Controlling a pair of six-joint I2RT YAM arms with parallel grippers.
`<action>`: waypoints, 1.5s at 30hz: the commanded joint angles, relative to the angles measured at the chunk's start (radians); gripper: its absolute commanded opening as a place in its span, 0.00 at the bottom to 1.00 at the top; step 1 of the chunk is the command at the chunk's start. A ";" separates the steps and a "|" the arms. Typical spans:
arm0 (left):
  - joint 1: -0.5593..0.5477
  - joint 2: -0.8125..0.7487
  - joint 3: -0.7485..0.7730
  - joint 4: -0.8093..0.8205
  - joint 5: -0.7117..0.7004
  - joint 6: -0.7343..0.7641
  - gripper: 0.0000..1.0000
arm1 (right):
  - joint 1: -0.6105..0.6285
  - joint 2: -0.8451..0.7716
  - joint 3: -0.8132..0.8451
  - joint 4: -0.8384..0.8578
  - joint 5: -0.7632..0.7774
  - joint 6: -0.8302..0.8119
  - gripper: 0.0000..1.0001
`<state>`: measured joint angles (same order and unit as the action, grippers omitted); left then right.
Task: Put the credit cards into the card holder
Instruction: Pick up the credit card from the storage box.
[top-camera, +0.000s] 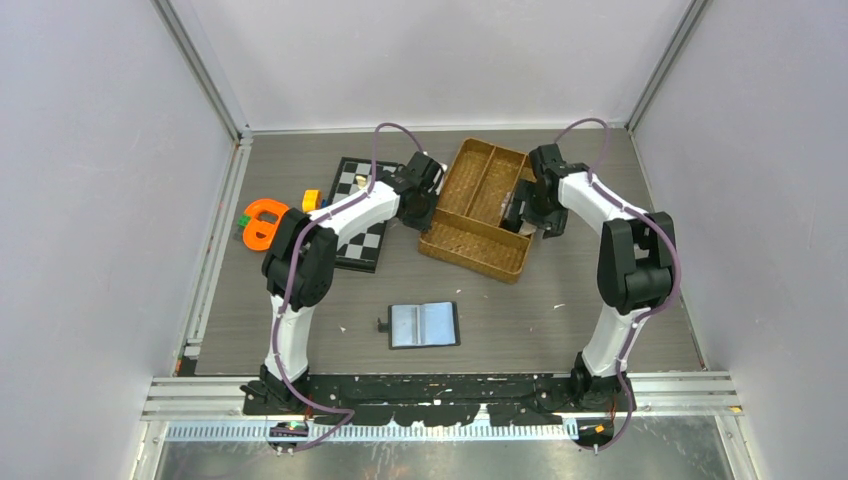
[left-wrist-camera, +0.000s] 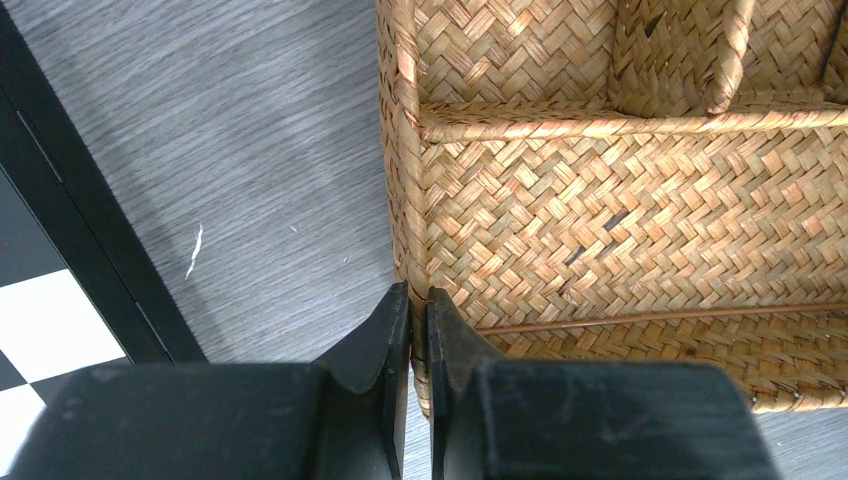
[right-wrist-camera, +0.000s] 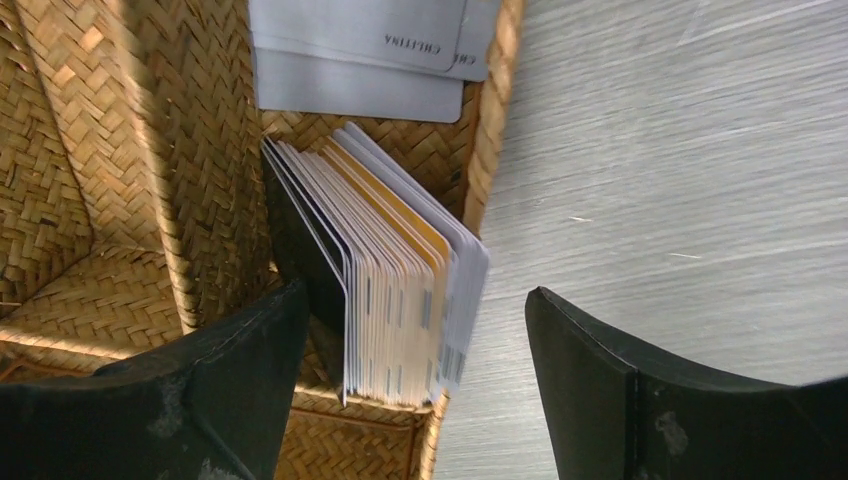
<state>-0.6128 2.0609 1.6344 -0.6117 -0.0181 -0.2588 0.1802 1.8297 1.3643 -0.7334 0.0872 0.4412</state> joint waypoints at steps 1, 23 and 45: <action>0.006 -0.002 0.028 -0.033 -0.011 0.004 0.04 | -0.049 0.023 -0.052 0.062 -0.103 -0.001 0.83; 0.006 0.003 0.035 -0.043 0.000 0.006 0.00 | -0.202 -0.159 -0.211 0.140 -0.273 0.035 0.82; 0.006 0.011 0.041 -0.050 0.011 0.003 0.00 | -0.202 -0.220 -0.179 0.099 -0.238 0.046 0.59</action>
<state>-0.6159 2.0632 1.6417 -0.6201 -0.0025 -0.2550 -0.0105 1.6474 1.1595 -0.6041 -0.1955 0.4915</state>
